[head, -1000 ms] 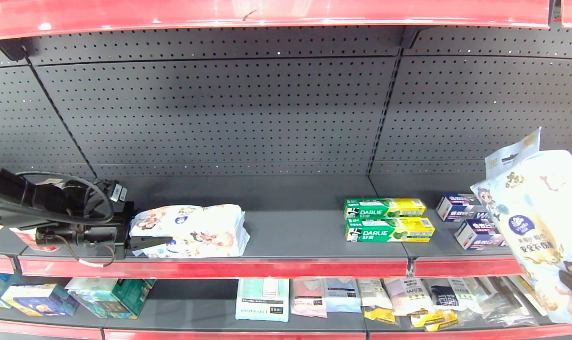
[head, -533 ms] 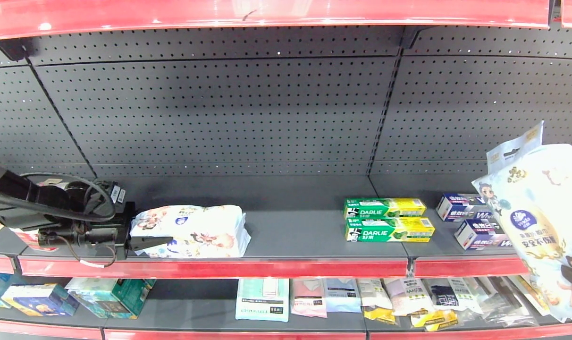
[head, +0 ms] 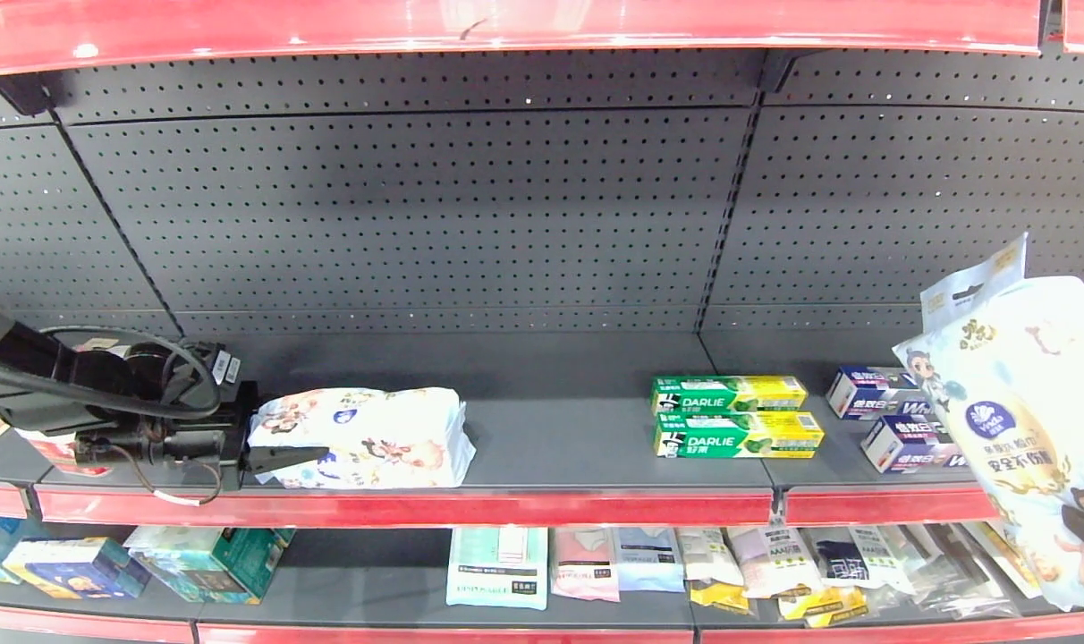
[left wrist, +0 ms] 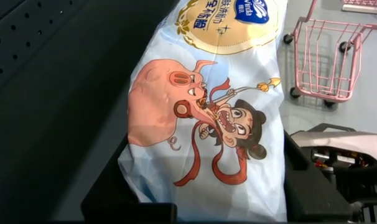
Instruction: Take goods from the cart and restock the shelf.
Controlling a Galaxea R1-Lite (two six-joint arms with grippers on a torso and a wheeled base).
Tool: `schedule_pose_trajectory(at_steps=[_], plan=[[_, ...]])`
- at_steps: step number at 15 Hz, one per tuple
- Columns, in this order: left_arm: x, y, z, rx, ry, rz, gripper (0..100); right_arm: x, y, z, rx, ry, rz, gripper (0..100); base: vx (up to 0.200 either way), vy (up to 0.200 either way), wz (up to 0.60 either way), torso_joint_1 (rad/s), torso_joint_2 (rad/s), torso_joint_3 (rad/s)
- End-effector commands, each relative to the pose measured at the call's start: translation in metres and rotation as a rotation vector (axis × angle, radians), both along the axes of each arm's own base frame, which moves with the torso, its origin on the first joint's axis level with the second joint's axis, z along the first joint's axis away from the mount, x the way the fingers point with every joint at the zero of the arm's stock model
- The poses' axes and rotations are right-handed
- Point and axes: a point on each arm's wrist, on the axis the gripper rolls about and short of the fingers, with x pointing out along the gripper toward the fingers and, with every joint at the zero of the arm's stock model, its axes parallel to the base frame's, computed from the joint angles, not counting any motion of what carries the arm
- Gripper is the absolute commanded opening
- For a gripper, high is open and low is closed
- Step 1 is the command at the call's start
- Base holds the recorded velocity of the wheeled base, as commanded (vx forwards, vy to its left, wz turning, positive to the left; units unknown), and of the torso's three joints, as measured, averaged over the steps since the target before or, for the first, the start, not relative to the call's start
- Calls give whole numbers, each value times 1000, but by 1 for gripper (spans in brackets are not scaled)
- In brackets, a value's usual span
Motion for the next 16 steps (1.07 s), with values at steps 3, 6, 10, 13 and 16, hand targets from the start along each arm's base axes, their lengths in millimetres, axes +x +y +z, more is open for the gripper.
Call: schedule_pose_trajectory(at_steps=[3, 6, 10, 13, 16], plan=[[0, 0, -6, -19, 18, -2, 0, 0, 0, 0, -1, -4, 0, 0, 0, 0, 0, 0, 0, 0], [1, 0, -8, -35, 41, -4, 0, 0, 0, 0, 0, 1, 1, 0, 0, 0, 0, 0, 0, 0], [-1, -1, -10, -45, 64, -9, 0, 1, 0, -1, 0, 6, 0, 0, 0, 0, 0, 0, 0, 0], [-2, -3, -9, -51, 84, -10, 100, 0, 0, -2, 0, 9, 0, 0, 0, 0, 0, 0, 0, 0], [-6, -4, 6, -51, 79, -11, 100, 1, 0, -1, 0, 7, 0, 0, 0, 0, 0, 0, 0, 0]])
